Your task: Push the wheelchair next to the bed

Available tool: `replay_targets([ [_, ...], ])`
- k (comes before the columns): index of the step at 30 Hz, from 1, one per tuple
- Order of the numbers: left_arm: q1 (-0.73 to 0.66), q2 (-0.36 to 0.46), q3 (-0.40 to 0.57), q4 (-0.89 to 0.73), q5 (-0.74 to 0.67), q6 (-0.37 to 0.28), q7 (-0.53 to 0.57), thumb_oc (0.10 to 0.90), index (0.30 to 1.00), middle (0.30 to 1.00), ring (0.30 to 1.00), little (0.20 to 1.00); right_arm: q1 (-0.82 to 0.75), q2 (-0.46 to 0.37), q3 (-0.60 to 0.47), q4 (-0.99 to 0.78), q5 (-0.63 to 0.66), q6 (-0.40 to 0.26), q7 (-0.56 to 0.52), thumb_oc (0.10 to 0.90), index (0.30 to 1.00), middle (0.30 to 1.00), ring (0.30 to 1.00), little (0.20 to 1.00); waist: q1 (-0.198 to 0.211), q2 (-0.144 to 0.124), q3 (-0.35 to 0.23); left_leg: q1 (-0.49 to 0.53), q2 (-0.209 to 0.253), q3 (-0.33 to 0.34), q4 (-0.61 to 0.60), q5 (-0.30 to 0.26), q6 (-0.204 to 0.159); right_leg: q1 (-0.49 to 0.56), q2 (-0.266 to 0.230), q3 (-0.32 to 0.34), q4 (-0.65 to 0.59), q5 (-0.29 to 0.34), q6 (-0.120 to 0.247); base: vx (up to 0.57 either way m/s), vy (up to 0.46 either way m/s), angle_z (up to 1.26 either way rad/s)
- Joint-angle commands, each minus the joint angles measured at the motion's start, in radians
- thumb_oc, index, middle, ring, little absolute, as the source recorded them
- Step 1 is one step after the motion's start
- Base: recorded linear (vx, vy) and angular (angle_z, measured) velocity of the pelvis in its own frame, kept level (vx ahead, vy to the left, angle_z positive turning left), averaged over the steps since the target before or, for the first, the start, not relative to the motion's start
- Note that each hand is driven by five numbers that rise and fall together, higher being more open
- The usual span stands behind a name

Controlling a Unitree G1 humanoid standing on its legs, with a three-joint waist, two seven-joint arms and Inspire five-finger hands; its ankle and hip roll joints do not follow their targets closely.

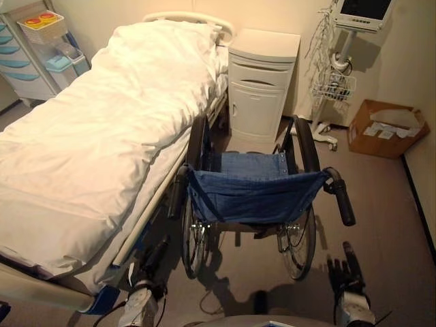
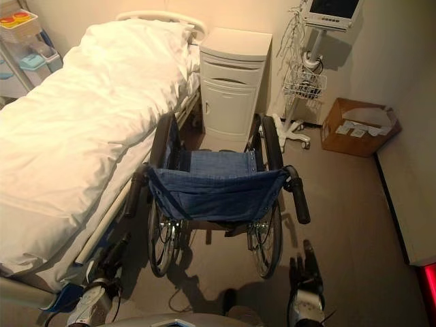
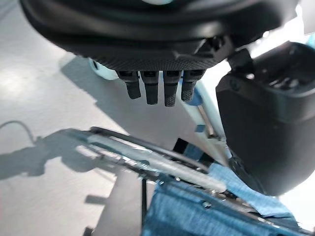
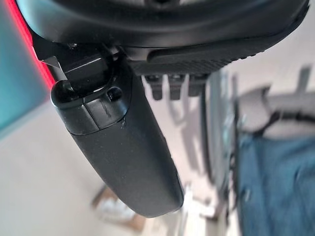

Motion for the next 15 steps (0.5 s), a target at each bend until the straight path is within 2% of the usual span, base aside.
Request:
replay_targets([
  [1,-0.058,0.015,0.021,0.023,-0.005,-0.115,-0.036,0.8,0.9,0.9,0.9,0.9,-0.066,-0.035,-0.02,-0.019,-0.098,0.011,0.104,0.8,0.9,0.9,0.9,0.9,0.013,0.0,-0.004,-0.074,-0.067,0.009,0.014,0.039,0.016,0.117,0.015,-0.017,0.009,-0.076,0.052,0.0,0.0,0.0],
  [2,-0.058,0.017,0.024,0.034,-0.013,-0.109,-0.042,0.8,0.9,0.9,0.9,0.9,-0.063,-0.04,-0.013,-0.001,-0.119,0.018,0.1,0.8,0.9,0.9,0.9,0.9,0.013,0.002,-0.003,-0.074,-0.067,0.008,0.014,0.039,0.016,0.118,0.015,-0.017,0.009,-0.077,0.051,0.0,0.009,-0.04],
  [5,-0.062,0.015,0.027,0.075,-0.032,-0.079,-0.052,0.8,0.9,0.9,0.9,0.9,-0.058,-0.061,0.008,0.066,-0.294,0.028,0.063,0.8,0.9,0.9,0.9,0.9,0.012,0.004,-0.004,-0.074,-0.069,0.003,0.015,0.039,0.016,0.12,0.016,-0.017,0.01,-0.081,0.051,0.0,0.003,-0.01],
  [8,-0.063,0.01,0.019,0.129,-0.041,-0.034,-0.09,0.8,0.9,0.9,0.9,0.9,-0.059,-0.091,0.067,0.137,-0.57,0.008,-0.006,0.8,0.9,0.9,0.9,0.9,0.017,0.003,0.0,-0.074,-0.07,-0.005,0.015,0.041,0.016,0.123,0.016,-0.021,0.011,-0.084,0.049,0.0,0.0,0.0],
  [9,-0.062,0.008,0.011,0.146,-0.032,-0.015,-0.107,0.8,0.9,0.9,0.9,0.9,-0.058,-0.103,0.103,0.163,-0.713,0.015,-0.02,0.8,0.9,0.9,0.9,0.9,0.018,0.002,0.001,-0.075,-0.071,-0.009,0.016,0.042,0.017,0.123,0.016,-0.02,0.012,-0.084,0.049,0.0,0.0,0.0],
  [10,-0.062,0.007,0.007,0.155,-0.024,-0.005,-0.117,0.8,0.9,0.9,0.9,0.9,-0.058,-0.109,0.125,0.173,-0.769,0.005,-0.025,0.8,0.9,0.9,0.9,0.9,0.019,0.002,0.002,-0.075,-0.071,-0.009,0.016,0.042,0.017,0.123,0.016,-0.022,0.012,-0.085,0.048,0.0,0.0,0.0],
  [12,-0.055,0.007,-0.011,0.2,0.005,0.05,-0.164,0.8,0.9,0.9,0.9,0.9,-0.049,-0.128,0.235,0.206,-1.025,0.032,-0.004,0.8,0.9,0.9,0.9,0.9,0.022,0.002,0.006,-0.08,-0.071,-0.013,0.017,0.045,0.018,0.12,0.015,-0.025,0.014,-0.087,0.048,-0.05,-0.012,0.02],
  [15,-0.047,0.011,-0.031,0.243,0.089,0.101,-0.209,0.8,0.9,0.9,0.9,0.9,-0.036,-0.147,0.358,0.21,-1.325,0.069,0.062,0.8,0.9,0.9,0.9,0.9,0.022,-0.002,0.013,-0.084,-0.072,-0.016,0.021,0.046,0.019,0.12,0.012,-0.031,0.017,-0.089,0.049,-0.03,-0.009,0.0],
])
